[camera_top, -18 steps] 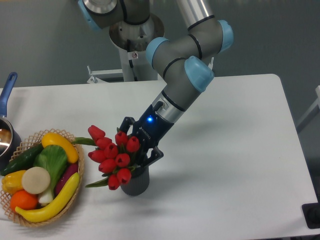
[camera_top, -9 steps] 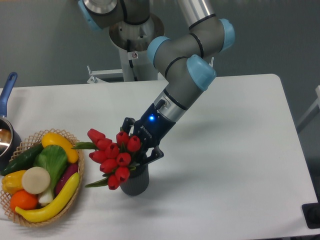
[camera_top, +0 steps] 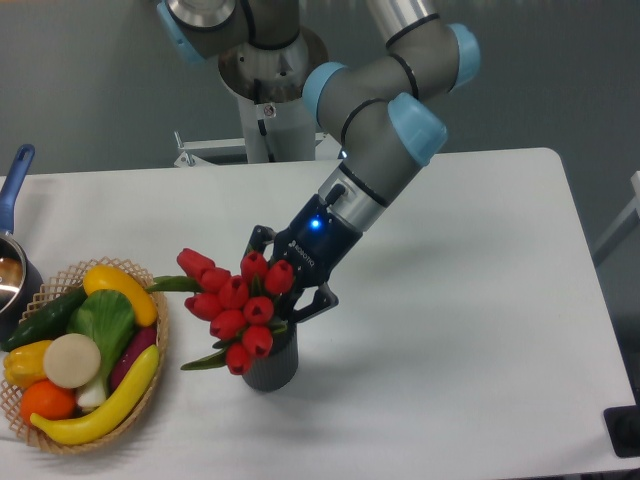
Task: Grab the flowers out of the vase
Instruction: 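Lift the gripped tulips up out of the vase and away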
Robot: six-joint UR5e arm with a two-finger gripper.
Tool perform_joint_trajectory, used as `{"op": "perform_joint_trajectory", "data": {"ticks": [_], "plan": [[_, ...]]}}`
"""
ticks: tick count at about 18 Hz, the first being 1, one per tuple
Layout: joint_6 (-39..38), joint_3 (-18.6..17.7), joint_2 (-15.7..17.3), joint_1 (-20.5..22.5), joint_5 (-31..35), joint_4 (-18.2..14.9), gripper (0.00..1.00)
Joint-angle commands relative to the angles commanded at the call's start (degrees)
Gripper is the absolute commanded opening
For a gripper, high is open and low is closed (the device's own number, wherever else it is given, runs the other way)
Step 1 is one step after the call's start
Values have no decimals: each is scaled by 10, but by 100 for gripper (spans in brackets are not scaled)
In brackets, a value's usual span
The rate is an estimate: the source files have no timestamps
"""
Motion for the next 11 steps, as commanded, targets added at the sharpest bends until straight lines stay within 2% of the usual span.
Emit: {"op": "perform_joint_trajectory", "data": {"ticks": [7,11], "plan": [[-31,6,31,5,-11,0,47],[-64,23,40,9,-16,0,47]]}}
